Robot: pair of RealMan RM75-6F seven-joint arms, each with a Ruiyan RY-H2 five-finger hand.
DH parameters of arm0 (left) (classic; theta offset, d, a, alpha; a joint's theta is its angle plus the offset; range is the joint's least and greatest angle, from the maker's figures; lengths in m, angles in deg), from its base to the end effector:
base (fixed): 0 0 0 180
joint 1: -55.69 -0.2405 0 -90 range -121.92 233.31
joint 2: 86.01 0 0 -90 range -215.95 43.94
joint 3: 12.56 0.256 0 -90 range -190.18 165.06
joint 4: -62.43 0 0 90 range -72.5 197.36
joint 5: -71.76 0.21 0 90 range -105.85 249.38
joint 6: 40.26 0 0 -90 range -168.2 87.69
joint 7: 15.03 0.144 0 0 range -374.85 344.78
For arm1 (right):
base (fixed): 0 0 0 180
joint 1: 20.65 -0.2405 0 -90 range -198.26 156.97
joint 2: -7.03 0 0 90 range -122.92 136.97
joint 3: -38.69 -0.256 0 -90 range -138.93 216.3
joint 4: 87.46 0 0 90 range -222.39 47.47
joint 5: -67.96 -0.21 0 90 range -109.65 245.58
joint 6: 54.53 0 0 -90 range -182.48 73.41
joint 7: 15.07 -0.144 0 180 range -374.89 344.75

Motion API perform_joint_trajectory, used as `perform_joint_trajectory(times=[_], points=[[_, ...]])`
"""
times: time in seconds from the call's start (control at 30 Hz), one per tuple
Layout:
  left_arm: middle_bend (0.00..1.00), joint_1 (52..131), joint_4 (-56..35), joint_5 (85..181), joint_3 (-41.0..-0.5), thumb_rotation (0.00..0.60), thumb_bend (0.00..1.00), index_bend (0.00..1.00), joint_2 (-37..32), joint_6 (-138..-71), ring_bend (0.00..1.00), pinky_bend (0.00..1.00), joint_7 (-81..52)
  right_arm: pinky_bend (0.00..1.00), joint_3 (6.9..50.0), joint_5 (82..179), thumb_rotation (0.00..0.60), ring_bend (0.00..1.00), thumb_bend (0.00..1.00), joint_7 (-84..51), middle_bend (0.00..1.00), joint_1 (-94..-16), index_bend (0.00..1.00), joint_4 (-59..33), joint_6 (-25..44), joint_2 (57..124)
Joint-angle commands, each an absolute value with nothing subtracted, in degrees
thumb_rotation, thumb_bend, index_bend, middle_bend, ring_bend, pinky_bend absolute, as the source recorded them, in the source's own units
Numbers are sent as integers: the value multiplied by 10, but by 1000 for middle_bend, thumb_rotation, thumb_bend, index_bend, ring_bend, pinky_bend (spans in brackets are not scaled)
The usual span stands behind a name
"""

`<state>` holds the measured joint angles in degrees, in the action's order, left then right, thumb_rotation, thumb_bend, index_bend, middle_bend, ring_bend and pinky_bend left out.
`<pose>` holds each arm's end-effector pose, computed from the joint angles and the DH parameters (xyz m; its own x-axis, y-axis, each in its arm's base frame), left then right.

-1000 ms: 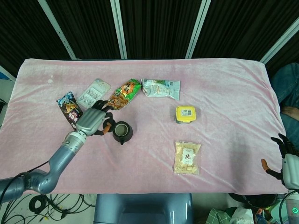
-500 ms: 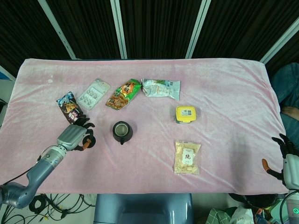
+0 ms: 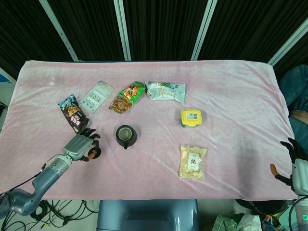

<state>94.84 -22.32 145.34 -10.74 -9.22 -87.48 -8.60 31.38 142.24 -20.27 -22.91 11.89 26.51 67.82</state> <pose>-0.2335 0.3083 0.0135 0.5571 0.4517 0.6969 0.8234 -0.4094 -0.3929 -0.3224 -0.1786 0.1768 0.2165 0.0056 0.9763 -0.9542 0.2127 0.2104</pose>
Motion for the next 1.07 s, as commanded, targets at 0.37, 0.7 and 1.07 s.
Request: perform_joint_trajectory(times=[0.37,0.7,1.07], points=[[122,939,-304,1468,-131,600,366,59,-153,-921,0,0,-95,212,313,1422,600,126,259,-203,83,-229,203,120,265,678],[121,870,-373,1477,-140,600,366,151,-253,-1059,0,0,-67,212,315,1435,600,126,259,-185,83,-230,203,113,274,681],[82,781,-367,1465,-99,600,365,143,-280,-1145,0,0,-34,212,320,1447,600,126,260,-180,83,-231,203,112,277,688]])
